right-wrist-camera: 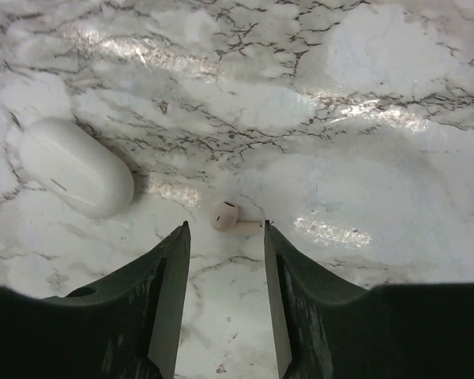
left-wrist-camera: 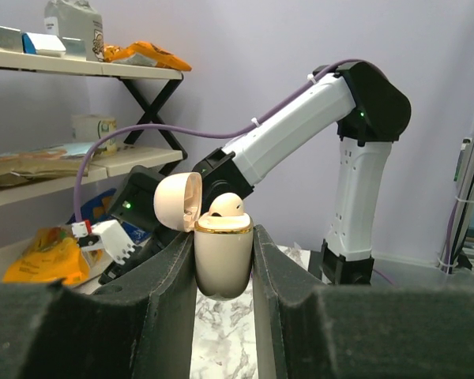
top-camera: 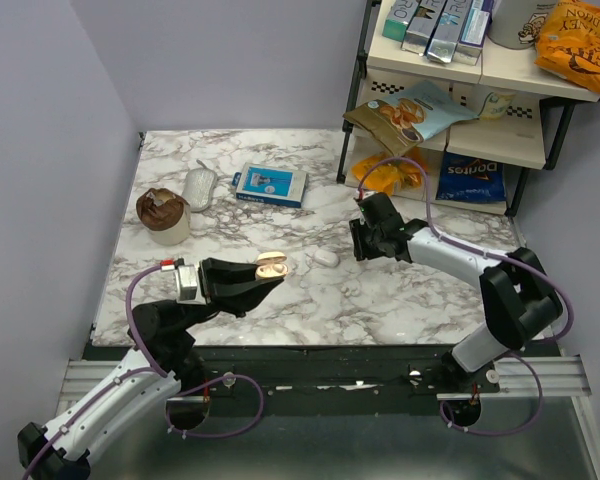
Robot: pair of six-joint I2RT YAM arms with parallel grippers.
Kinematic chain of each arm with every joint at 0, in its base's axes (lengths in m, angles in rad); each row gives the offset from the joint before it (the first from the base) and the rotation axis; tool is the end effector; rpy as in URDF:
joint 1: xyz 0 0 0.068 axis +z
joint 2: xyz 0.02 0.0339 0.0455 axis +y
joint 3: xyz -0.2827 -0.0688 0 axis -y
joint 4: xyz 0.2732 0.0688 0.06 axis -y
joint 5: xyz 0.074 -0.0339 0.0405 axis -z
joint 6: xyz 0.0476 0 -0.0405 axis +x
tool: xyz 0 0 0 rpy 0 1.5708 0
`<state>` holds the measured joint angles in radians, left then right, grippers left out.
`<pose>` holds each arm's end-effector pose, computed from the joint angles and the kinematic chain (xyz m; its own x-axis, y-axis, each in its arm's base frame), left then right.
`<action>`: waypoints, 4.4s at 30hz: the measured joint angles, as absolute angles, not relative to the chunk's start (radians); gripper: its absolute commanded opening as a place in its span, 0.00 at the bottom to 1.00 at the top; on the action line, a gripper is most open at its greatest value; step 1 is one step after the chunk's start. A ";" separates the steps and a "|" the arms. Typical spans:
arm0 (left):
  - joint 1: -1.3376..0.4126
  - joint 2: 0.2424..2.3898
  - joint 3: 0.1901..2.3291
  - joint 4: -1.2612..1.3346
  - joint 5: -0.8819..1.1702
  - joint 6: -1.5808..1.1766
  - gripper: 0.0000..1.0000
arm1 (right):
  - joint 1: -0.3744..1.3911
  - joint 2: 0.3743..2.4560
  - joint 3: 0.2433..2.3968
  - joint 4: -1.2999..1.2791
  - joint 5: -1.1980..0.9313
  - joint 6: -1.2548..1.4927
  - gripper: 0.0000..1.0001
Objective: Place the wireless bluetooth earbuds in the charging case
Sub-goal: Pick up the earbud from the center of the board, then place the earbud in the charging case.
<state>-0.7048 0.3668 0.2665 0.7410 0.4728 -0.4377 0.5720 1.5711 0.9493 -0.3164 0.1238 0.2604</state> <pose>0.0829 -0.0989 0.3168 0.0501 -0.5380 -0.8415 0.9673 0.2359 -0.0933 0.2964 0.1839 0.1881 -0.7778 -0.1968 -0.5969 -0.2852 0.9568 0.0560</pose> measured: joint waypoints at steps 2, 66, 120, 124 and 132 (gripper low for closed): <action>-0.705 0.373 0.266 0.741 0.473 -0.438 0.00 | 0.572 1.582 0.949 -0.321 0.105 0.220 0.51; -0.715 0.383 0.266 0.760 0.472 -0.461 0.00 | 0.562 1.623 1.045 -0.436 0.077 0.541 0.45; -0.728 0.412 0.266 0.759 0.471 -0.460 0.00 | 0.668 1.786 1.111 -0.513 0.078 0.245 0.34; -0.729 0.412 0.266 0.758 0.471 -0.460 0.00 | 0.668 1.788 1.112 -0.509 0.076 0.243 0.21; -0.729 0.412 0.266 0.752 0.471 -0.460 0.00 | 0.668 1.768 1.091 -0.495 0.080 0.256 0.01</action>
<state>-0.7288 0.4122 0.2665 0.7525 0.4713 -0.4599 0.6678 1.7676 1.0912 -0.4946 0.0799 0.2562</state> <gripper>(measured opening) 0.363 0.267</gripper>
